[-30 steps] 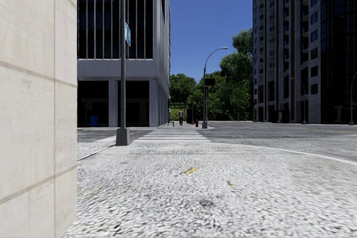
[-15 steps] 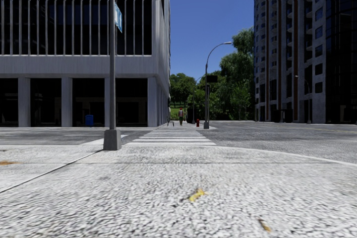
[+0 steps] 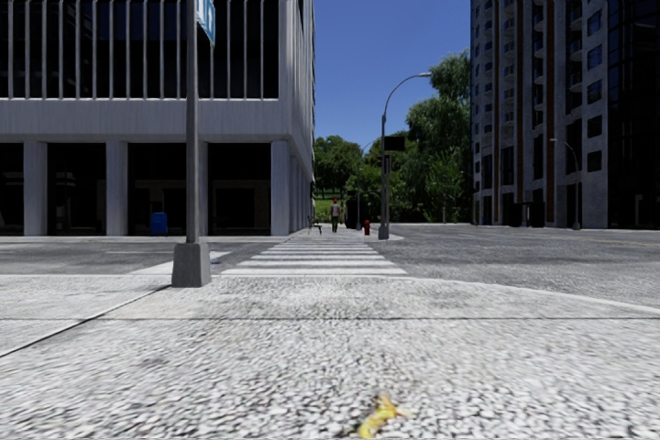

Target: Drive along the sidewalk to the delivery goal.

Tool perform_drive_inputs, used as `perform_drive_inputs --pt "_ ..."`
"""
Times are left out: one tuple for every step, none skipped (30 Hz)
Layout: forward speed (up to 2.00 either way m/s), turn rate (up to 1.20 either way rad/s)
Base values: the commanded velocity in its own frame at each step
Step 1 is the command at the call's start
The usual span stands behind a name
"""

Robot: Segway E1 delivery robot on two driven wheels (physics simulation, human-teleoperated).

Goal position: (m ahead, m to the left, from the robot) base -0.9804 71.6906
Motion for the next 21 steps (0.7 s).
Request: perform_drive_inputs --pt "1.32 0.00" --pt "1.23 0.10" --pt "1.07 0.26" --pt "1.00 0.41" --pt "0.98 0.46" --pt "0.98 0.48" --pt "0.98 0.54" --pt "0.98 0.54" --pt "0.98 0.62" --pt "0.98 0.64" --pt "0.98 0.64" --pt "0.98 0.65" --pt "0.98 0.65" --pt "0.98 0.69" --pt "0.98 0.70" --pt "0.98 0.74" --pt "0.98 0.74" --pt "0.98 0.76" --pt "0.98 0.76" --pt "0.98 0.76" --pt "0.98 0.76"
